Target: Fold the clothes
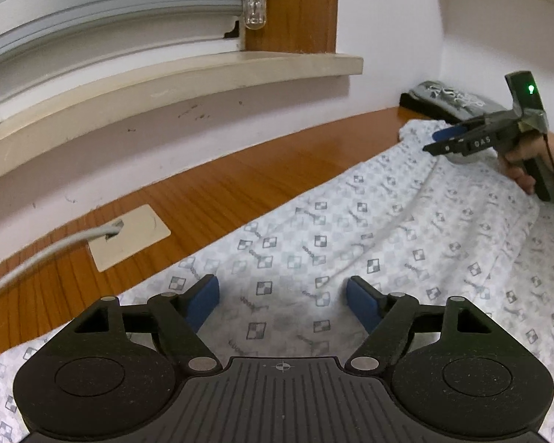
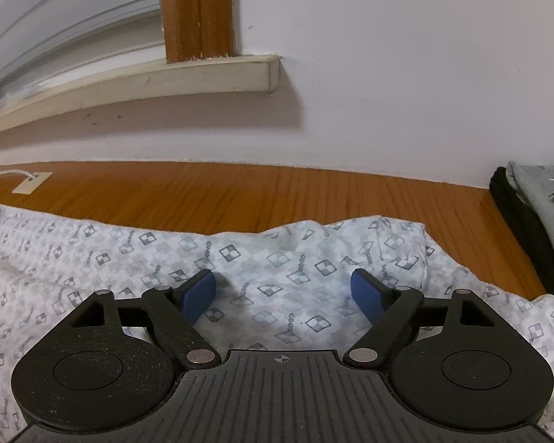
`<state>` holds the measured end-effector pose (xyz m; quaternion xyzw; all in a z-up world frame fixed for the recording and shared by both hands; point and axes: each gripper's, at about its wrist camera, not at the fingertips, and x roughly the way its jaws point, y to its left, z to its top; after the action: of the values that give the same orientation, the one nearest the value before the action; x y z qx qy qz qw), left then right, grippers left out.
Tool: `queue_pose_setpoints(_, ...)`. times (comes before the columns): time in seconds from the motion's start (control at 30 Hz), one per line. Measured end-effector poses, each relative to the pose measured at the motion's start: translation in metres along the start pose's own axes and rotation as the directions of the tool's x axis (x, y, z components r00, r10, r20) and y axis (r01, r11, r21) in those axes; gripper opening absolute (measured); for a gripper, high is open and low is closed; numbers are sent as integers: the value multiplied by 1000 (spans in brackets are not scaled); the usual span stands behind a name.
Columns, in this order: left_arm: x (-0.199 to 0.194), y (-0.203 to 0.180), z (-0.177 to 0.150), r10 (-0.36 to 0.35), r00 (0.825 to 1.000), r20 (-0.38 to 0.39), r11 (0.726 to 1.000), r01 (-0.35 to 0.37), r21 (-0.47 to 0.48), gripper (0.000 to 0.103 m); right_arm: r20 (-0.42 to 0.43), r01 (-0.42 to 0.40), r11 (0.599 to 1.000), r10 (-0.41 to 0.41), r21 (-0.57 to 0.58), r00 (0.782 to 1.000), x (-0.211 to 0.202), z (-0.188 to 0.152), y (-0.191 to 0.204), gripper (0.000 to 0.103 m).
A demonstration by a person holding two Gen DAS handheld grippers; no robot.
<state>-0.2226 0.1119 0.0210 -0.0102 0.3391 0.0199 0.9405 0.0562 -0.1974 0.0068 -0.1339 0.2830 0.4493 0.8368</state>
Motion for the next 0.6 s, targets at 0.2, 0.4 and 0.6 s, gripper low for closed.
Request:
queue_pose_setpoints(0.2, 9, 20, 6, -3, 1000, 0, 999, 3, -35, 81, -1, 3, 1000, -3, 4, 1000, 13, 10, -2, 82)
queue_pose_setpoints(0.4, 16, 32, 13, -5, 1000, 1, 999, 5, -39, 81, 0, 6, 1000, -6, 8, 1000, 24, 18, -4, 82)
queue_pose_setpoints(0.6, 16, 34, 14, -5, 1000, 4, 999, 6, -49, 82, 1, 7, 1000, -7, 9, 1000, 25, 19, -6, 82)
